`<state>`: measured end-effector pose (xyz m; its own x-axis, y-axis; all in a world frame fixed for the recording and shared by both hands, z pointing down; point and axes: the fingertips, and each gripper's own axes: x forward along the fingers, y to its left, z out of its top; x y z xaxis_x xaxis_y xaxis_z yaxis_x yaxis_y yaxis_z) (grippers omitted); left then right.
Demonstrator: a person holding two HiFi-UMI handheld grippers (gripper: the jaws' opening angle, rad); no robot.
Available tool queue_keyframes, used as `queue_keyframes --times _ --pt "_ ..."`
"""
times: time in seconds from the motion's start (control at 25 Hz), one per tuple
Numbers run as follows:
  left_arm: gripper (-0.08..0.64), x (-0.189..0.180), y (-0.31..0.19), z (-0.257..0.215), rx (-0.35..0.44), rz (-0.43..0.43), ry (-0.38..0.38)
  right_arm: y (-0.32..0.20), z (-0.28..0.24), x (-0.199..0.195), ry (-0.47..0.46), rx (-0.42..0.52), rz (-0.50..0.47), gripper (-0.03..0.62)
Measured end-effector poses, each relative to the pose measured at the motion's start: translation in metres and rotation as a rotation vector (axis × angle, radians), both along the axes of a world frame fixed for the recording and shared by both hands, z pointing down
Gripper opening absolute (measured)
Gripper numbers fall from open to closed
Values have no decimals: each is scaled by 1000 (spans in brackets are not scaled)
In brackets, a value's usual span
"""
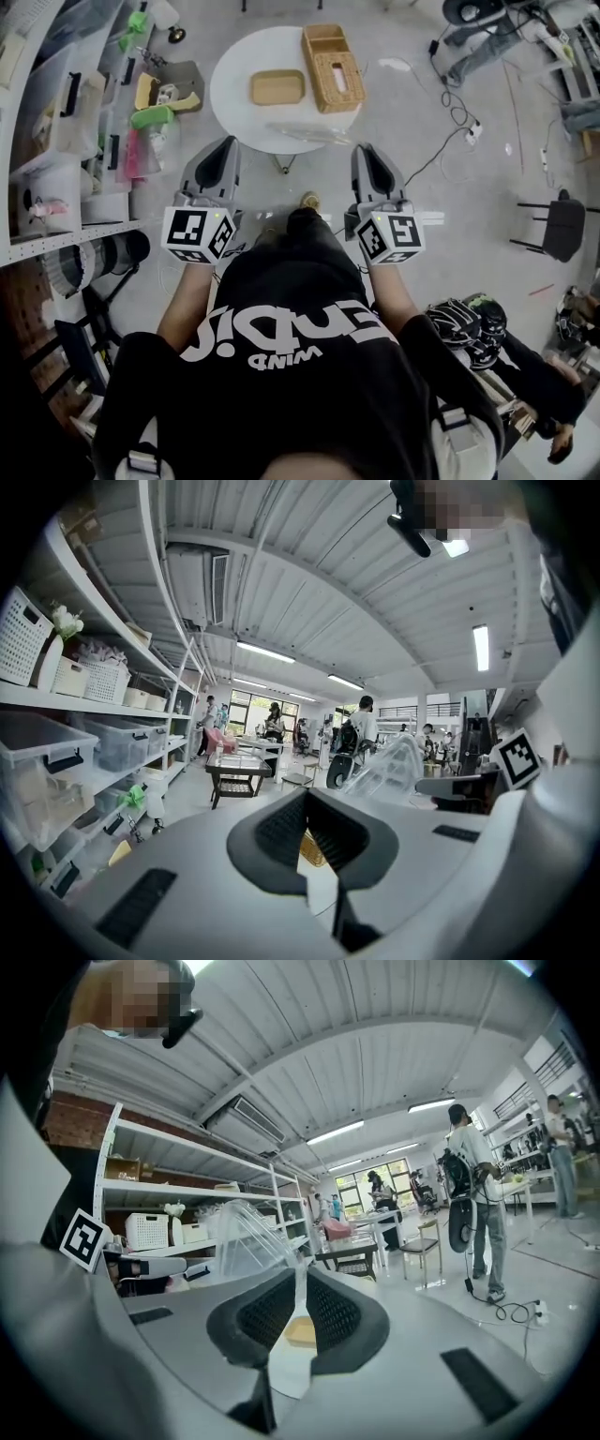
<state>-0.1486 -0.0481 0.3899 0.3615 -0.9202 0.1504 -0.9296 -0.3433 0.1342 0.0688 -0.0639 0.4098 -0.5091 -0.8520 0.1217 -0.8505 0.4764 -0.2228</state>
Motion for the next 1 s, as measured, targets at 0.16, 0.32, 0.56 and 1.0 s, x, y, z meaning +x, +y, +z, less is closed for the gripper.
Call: queue_keyframes --times 0.16,0.32,0.56,1.0 --pt "-2 8 17 -6 8 16 5 22 -5 4 7 0 2 37" --pt "-2 19 30 -10 3 8 12 36 -8 14 14 -2 -13 37" --pt "-2 35 42 -9 13 -24 10 45 0 32 18 -6 -41 37" --pt "-2 52 50 13 -4 -76 -14 37 26 41 7 -7 -82 37"
